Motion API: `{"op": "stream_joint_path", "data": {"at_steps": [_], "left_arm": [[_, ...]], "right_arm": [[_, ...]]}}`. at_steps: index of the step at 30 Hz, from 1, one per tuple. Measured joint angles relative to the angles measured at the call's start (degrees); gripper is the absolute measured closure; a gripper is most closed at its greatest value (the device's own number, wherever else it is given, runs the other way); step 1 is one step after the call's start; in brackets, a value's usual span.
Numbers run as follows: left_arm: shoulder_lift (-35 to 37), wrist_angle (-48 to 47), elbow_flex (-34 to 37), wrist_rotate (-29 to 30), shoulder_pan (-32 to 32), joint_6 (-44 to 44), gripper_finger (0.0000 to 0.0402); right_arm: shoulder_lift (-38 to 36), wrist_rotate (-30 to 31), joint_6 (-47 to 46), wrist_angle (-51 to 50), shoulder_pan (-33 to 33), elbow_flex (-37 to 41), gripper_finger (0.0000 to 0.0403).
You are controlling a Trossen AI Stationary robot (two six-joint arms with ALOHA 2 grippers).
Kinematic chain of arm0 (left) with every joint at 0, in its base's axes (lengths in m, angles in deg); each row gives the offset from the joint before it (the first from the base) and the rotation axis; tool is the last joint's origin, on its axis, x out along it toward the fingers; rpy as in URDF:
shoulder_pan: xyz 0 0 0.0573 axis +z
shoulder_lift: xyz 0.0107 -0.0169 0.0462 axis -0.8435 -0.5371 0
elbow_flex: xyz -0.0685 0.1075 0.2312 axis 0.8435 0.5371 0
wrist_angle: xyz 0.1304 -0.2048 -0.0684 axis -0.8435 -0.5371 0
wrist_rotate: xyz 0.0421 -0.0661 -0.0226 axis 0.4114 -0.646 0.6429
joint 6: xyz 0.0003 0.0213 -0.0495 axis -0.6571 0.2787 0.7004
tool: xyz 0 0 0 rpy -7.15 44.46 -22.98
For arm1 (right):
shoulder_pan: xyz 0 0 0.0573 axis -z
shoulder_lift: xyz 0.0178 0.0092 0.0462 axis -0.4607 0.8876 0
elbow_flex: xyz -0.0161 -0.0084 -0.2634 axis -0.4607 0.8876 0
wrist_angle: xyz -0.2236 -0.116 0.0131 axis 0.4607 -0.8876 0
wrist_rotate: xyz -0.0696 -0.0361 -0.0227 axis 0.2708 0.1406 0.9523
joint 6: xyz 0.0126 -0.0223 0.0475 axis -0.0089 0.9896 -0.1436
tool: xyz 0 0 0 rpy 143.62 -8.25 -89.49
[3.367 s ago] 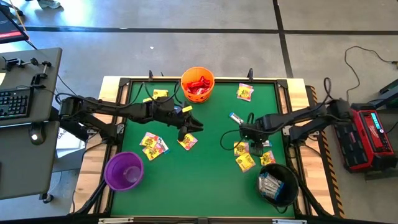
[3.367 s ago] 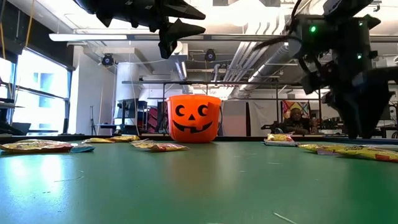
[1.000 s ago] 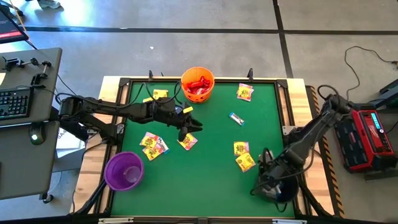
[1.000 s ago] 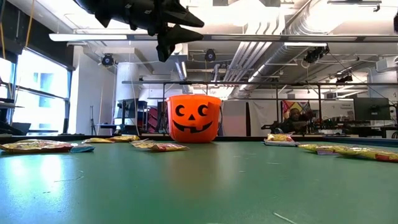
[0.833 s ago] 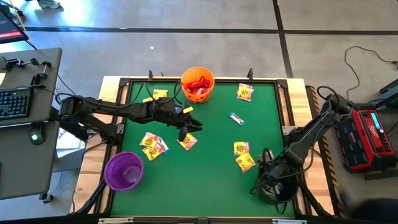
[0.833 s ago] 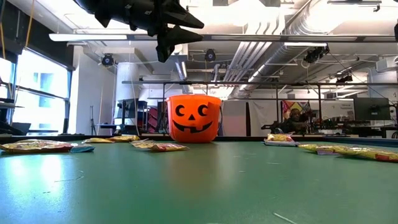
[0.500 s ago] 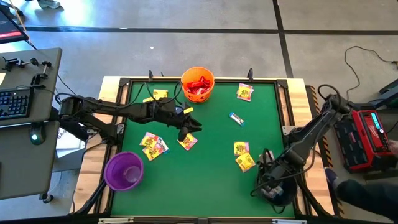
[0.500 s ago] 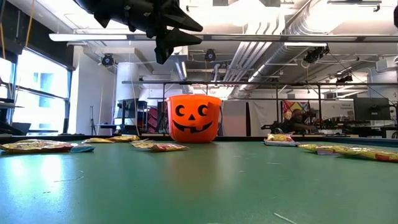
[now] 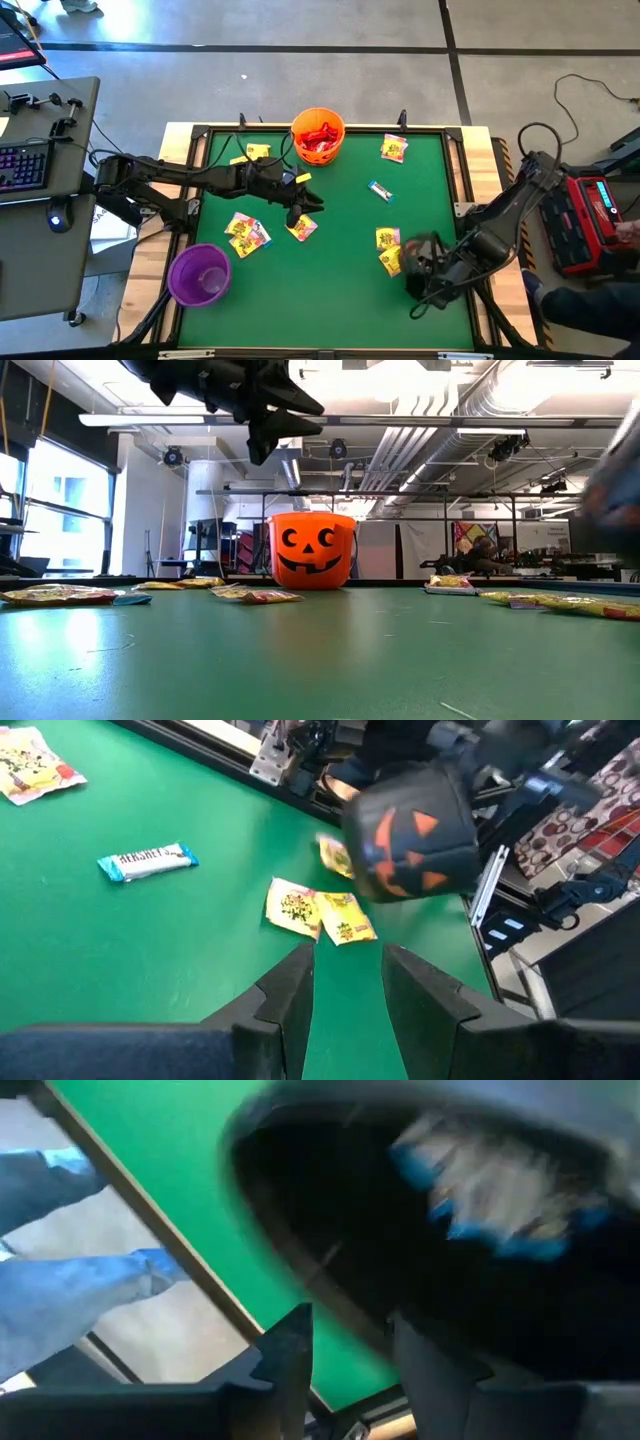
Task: Sort candy by brand, put in halloween buckets
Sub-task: Adjust the black bucket
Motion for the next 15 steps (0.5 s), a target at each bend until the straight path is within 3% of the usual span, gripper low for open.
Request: {"op": "stream_joint_path", "data": {"at_steps": [10,15], "left_arm": [[0.00,-0.36,0.00,0.02,0.02,0.00,0.0289],[0.00,-0.35,0.00,0.02,0.02,0.06,0.0289]], "right_arm": [[-0.04,0.05,1.82,-2.27,0.00,-3.30,0.0274],[-0.04,3.35,1.56,-3.98,0.02,-3.43,0.0274]]}}
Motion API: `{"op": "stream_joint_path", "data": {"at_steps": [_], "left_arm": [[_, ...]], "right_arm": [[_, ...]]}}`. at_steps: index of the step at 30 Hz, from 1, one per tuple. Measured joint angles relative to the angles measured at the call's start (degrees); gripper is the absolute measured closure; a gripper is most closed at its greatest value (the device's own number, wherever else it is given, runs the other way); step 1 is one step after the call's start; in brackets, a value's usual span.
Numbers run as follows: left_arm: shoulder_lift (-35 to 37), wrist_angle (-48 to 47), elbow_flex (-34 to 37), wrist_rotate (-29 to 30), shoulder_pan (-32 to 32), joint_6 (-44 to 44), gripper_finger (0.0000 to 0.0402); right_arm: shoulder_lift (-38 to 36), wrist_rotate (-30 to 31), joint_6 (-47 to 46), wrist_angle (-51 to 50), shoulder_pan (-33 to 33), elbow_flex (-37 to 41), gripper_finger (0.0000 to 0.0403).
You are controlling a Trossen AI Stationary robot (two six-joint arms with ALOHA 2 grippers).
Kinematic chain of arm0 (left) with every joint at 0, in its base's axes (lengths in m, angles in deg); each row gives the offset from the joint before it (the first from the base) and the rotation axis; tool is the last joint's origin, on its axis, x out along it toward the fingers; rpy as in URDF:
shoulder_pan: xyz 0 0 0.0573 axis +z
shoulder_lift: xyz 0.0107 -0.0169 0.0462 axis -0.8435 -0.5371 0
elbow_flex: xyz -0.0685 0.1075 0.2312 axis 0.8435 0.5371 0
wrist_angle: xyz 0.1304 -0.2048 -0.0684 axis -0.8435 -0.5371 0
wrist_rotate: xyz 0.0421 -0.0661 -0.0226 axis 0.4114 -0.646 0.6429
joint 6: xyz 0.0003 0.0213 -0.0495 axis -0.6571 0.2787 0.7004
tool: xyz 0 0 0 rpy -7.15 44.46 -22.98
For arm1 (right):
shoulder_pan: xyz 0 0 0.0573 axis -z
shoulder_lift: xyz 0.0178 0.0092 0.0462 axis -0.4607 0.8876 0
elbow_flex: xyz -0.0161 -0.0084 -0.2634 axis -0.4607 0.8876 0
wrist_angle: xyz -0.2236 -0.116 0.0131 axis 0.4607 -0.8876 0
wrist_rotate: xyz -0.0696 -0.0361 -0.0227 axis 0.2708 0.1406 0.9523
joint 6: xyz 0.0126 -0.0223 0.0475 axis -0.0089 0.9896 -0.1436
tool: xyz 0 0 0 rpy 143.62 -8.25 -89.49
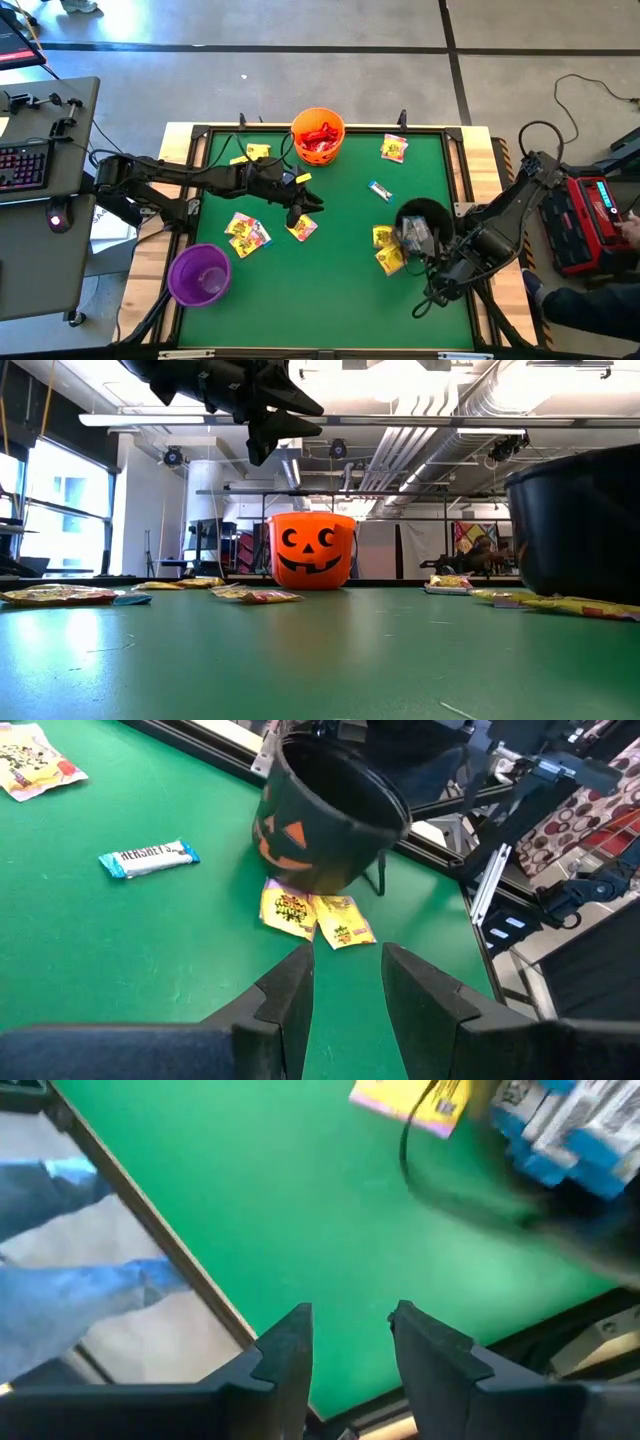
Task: Sort candy by brand, put in halloween buckets
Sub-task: Adjust the black bucket
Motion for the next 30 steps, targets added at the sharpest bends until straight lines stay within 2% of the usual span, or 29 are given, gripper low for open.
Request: {"op": "stream_joint_path", "data": {"at_steps": [5,8,14,17,24,30], "left_arm": [[0.00,-0.04,0.00,0.00,0.00,0.03,0.0289],[0.00,-0.05,0.00,0.00,0.00,0.03,0.0289],[0.00,-0.05,0.00,0.00,0.00,-0.01,0.0289],[0.00,-0.06,0.00,0.02,0.00,-0.02,0.0289],[0.00,-0.07,0.00,0.02,0.00,-0.04,0.0289],[0.00,-0.05,0.00,0.04,0.00,-0.04,0.0289]], "right_arm": [[0.00,5.42,0.49,-2.53,0.04,-3.90,0.0271],[-0.01,9.41,3.54,-3.72,0.25,-6.18,0.0256],[0.01,9.54,13.33,-7.03,3.45,-4.85,0.0201],[0.51,9.52,20.91,-6.65,5.20,-3.23,0.0191],[3.24,9.29,34.48,-5.34,7.78,1.06,0.0207],[4.12,7.48,37.31,-1.71,9.45,4.62,0.0251]]}}
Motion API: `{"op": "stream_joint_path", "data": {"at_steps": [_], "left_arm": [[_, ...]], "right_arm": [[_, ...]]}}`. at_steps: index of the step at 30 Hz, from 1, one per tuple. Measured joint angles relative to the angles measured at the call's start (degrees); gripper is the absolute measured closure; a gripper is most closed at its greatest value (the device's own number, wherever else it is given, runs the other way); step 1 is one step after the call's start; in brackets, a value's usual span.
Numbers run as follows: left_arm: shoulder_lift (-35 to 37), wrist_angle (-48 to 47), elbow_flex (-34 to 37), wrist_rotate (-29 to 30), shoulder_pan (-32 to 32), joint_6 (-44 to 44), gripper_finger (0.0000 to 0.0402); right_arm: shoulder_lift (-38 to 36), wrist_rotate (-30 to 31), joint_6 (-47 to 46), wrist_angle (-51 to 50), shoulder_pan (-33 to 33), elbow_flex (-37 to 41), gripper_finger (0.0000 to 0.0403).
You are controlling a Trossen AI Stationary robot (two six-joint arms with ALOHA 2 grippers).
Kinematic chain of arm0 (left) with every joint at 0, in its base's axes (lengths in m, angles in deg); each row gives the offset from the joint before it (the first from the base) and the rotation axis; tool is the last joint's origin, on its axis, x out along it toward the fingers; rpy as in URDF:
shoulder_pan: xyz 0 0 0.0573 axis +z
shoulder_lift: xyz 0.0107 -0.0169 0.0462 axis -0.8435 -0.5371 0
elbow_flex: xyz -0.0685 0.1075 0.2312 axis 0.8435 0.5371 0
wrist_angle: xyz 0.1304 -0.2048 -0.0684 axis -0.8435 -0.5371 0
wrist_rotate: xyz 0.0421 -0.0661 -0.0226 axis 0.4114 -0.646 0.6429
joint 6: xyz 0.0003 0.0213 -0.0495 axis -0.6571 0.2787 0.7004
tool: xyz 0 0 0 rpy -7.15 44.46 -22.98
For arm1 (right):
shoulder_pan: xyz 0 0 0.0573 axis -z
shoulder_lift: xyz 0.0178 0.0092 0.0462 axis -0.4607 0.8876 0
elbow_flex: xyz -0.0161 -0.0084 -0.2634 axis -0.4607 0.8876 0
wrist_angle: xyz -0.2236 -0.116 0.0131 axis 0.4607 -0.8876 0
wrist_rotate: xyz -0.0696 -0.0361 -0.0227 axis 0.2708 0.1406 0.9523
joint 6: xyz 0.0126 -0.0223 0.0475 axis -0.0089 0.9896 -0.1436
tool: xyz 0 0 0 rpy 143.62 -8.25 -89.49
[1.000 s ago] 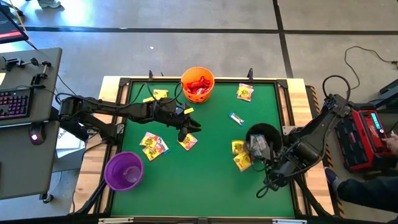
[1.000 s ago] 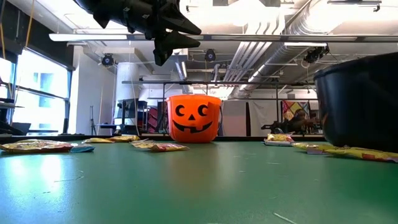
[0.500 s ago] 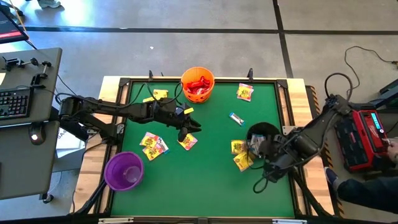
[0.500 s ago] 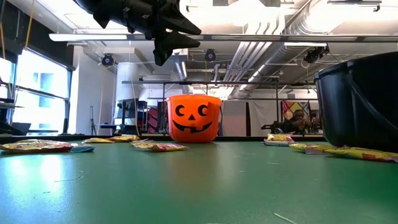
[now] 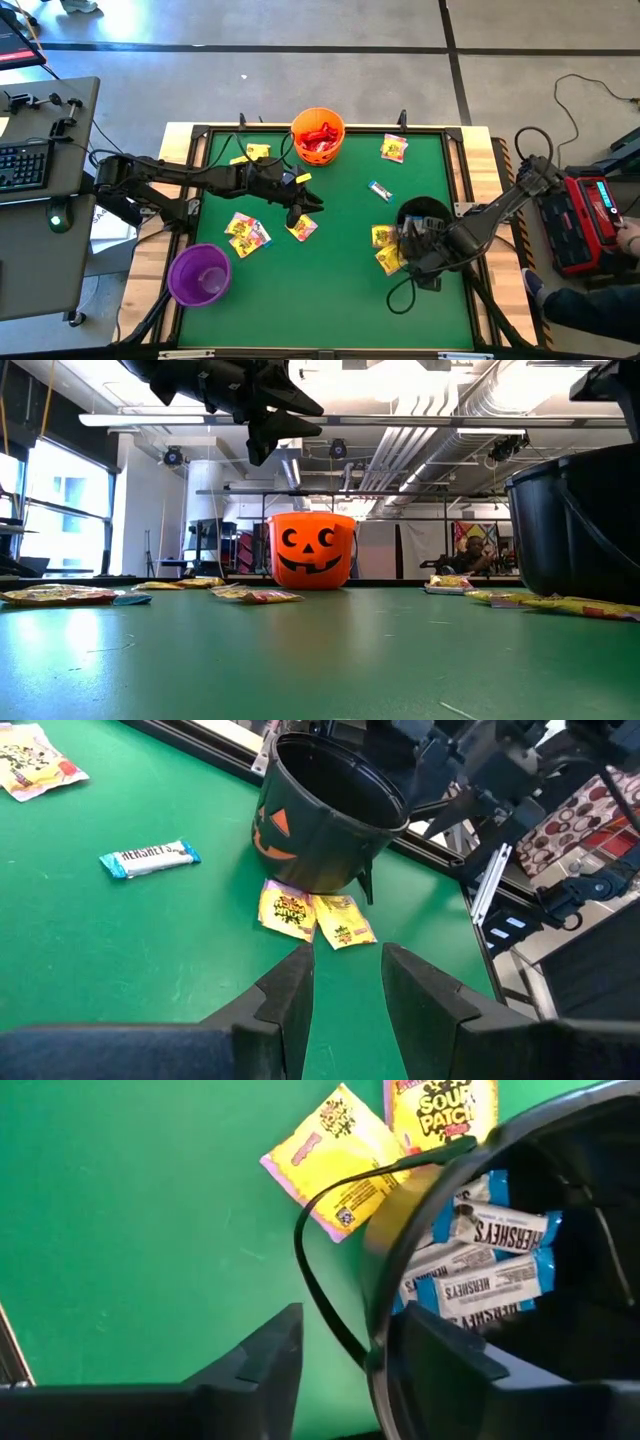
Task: Sort candy by brand, put in halloween buckets
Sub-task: Adjust the black bucket
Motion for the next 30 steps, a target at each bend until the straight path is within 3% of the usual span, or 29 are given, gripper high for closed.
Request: {"op": "stream_joint_path", "data": {"at_steps": [13,23,30], "left_arm": [[0.00,-0.12,0.00,0.00,0.00,0.00,0.0289],[0.00,-0.20,0.00,0.02,-0.02,0.01,0.0289],[0.00,-0.33,0.00,0.02,-0.04,0.00,0.0289]], "right_arm": [[0.01,-1.35,-0.57,4.97,0.47,0.70,0.0393],[0.01,-5.25,-1.56,5.08,-0.55,-1.70,0.0400],[0.01,-9.53,-6.20,5.42,-4.91,-1.70,0.0400]]}}
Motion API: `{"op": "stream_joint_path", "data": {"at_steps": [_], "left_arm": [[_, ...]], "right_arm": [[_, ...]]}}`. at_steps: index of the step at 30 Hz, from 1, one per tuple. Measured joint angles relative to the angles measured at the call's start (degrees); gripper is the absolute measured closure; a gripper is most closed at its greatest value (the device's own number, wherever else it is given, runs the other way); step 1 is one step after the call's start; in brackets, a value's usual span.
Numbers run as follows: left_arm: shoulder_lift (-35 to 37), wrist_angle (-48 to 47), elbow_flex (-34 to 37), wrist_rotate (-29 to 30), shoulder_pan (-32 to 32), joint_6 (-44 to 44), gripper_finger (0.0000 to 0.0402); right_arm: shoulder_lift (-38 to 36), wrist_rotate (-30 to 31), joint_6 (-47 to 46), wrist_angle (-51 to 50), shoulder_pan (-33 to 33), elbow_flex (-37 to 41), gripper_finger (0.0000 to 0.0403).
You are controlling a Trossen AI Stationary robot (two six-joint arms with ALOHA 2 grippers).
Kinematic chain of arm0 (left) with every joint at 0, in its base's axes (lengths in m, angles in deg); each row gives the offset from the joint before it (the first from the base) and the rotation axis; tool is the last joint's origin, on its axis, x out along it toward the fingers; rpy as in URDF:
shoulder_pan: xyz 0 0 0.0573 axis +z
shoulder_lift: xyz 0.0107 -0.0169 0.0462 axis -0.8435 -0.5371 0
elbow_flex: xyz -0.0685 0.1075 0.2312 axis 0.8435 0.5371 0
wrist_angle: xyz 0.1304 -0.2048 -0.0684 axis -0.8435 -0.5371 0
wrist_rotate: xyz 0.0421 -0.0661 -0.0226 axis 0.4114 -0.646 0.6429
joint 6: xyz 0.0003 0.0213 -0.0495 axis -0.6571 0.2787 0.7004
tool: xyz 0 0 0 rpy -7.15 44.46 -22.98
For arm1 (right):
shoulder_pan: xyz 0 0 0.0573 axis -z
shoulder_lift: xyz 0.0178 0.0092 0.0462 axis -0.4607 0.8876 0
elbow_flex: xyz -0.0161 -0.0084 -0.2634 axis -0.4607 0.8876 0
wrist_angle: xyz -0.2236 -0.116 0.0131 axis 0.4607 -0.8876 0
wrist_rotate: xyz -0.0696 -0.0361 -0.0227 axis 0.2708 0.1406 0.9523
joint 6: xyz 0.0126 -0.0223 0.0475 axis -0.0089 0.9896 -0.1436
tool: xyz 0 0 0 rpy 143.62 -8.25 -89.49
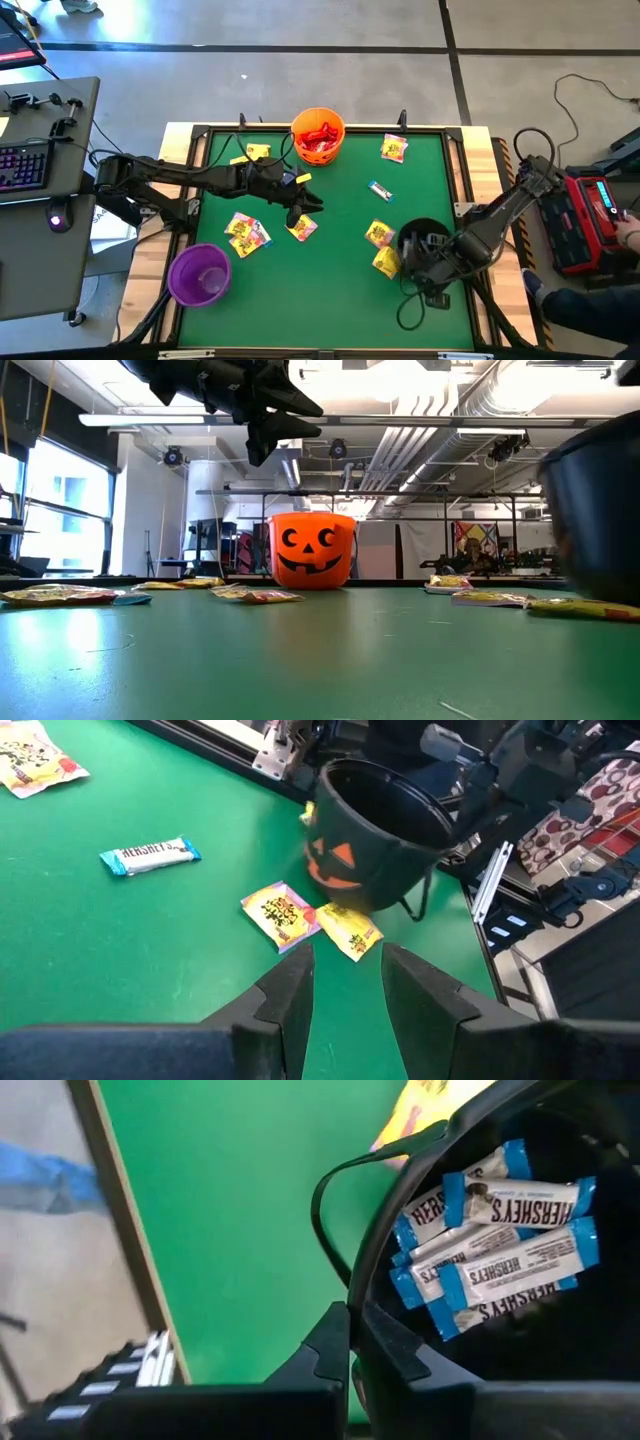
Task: Sort candy by brand, put in halloween buckets
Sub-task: Adjust the black bucket
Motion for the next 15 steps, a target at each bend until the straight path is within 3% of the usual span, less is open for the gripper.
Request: {"op": "stream_joint_path", "data": {"at_steps": [15], "left_arm": [[0.00,-0.03,0.00,0.00,0.00,-0.02,0.0289]], "right_arm": [[0.00,-7.38,-10.83,6.90,-13.77,0.00,0.0400]]}}
